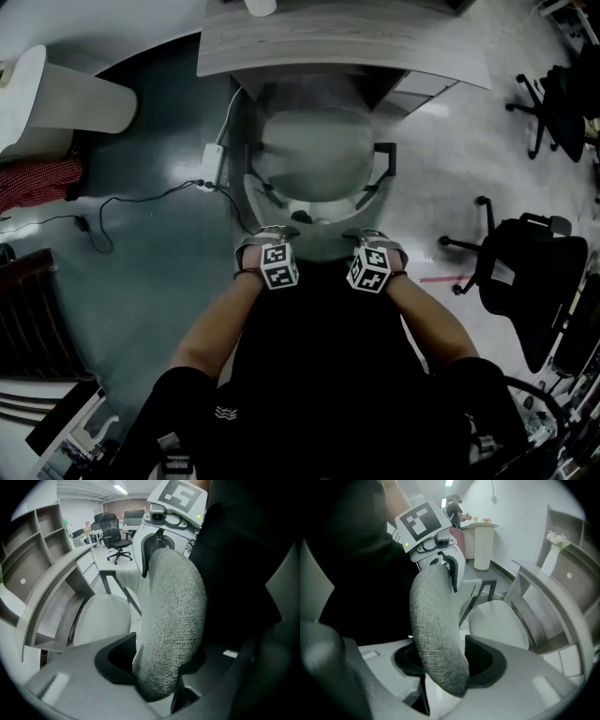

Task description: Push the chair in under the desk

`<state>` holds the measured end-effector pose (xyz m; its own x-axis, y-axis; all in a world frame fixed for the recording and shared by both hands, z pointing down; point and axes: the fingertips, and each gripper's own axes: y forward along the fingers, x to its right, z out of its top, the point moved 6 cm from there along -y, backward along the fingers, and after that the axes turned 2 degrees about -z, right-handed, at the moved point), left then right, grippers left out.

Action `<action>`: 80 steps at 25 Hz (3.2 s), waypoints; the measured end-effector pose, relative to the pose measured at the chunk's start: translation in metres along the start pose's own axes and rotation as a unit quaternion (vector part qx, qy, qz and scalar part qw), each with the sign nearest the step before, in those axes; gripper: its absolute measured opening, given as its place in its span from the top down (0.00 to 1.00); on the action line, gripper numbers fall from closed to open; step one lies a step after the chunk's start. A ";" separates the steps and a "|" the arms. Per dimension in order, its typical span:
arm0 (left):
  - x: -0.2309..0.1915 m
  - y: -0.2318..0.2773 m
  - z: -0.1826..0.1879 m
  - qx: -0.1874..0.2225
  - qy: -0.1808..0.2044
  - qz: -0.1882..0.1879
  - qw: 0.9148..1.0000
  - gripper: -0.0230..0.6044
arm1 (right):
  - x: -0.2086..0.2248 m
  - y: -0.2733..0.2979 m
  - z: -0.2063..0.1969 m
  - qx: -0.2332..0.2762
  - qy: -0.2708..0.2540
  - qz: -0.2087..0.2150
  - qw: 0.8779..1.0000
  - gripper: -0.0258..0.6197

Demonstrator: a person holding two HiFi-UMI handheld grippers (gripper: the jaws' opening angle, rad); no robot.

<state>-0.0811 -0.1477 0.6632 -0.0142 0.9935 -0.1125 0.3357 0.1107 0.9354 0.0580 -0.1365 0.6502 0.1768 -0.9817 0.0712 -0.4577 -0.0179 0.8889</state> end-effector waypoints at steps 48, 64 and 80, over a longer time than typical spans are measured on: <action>-0.008 0.009 -0.006 -0.051 -0.051 0.044 0.996 0.56 | -0.007 0.013 -0.005 0.012 0.046 -0.016 0.999 0.65; -0.050 0.007 -0.009 -0.051 -0.053 0.039 0.997 0.56 | 0.035 0.019 0.003 0.002 0.030 -0.007 1.000 0.66; -0.108 0.001 -0.003 -0.044 -0.062 0.038 0.996 0.56 | 0.097 0.017 0.011 0.000 0.022 -0.004 1.000 0.66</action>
<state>-0.0818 -0.2550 0.6777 0.1271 0.9890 -0.0753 0.2474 0.0419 0.9680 0.0581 -0.2338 0.6669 0.2184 -0.9723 0.0829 -0.4553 -0.0264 0.8899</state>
